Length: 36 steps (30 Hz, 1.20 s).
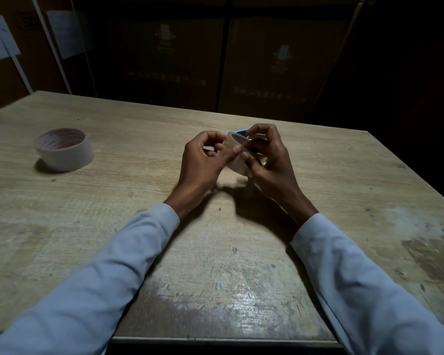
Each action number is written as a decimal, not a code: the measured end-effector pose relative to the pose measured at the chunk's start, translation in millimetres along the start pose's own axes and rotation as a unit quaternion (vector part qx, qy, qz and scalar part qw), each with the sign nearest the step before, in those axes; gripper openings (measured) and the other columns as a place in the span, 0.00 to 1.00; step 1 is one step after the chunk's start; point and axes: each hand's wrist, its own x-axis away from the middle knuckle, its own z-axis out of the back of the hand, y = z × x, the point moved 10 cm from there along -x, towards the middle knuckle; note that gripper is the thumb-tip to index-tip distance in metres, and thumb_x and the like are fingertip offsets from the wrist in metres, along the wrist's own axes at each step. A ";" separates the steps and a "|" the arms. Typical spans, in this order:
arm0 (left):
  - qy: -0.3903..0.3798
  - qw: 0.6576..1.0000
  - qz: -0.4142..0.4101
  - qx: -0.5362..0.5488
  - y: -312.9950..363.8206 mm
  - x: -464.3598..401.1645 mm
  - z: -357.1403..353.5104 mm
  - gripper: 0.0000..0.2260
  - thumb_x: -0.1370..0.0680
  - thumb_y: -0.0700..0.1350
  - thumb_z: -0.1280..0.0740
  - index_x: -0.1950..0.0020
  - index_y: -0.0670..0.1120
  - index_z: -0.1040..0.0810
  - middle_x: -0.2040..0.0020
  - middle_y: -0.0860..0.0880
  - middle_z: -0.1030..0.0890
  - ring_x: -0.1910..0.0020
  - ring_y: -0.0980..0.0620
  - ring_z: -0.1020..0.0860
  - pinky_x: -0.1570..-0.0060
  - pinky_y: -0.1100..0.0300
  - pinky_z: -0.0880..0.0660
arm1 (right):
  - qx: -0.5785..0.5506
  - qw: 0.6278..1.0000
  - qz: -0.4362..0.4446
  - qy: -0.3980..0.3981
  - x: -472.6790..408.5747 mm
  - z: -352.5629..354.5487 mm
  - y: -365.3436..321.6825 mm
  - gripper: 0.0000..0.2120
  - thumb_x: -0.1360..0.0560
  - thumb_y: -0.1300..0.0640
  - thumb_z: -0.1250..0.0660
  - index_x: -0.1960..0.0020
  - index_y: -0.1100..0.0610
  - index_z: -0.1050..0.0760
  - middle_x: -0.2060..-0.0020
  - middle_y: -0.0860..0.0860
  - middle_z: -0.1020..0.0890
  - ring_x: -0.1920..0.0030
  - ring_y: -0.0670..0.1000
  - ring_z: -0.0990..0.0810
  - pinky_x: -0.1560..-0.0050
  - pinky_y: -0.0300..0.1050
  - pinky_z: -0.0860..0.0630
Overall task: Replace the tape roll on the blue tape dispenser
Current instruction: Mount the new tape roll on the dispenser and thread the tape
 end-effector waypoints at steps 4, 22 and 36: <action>-0.069 0.997 0.004 -0.033 -4.3 -8.9 3.7 0.16 0.26 0.51 0.26 0.39 0.51 0.21 0.40 0.53 0.20 0.44 0.54 0.21 0.58 0.62 0.24 | -0.049 0.999 0.008 -0.014 -3.4 7.5 0.6 0.13 0.26 0.68 0.33 0.43 0.58 0.28 0.47 0.48 0.22 0.46 0.46 0.21 0.45 0.44 0.23; -0.255 0.965 -0.052 -0.038 -0.8 8.1 -34.8 0.26 0.21 0.44 0.32 0.24 0.52 0.36 0.26 0.53 0.31 0.29 0.54 0.29 0.40 0.65 0.26 | -0.175 0.973 -0.145 0.034 1.2 8.3 32.7 0.09 0.28 0.59 0.24 0.58 0.56 0.25 0.61 0.55 0.23 0.59 0.51 0.25 0.62 0.41 0.25; -0.052 0.980 -0.169 -0.090 21.2 -1.0 -0.1 0.15 0.27 0.47 0.25 0.42 0.42 0.16 0.45 0.48 0.15 0.43 0.55 0.18 0.44 0.51 0.19 | -0.237 0.955 -0.177 -0.010 0.4 12.5 42.2 0.10 0.27 0.69 0.30 0.50 0.58 0.21 0.62 0.47 0.16 0.60 0.45 0.19 0.55 0.41 0.24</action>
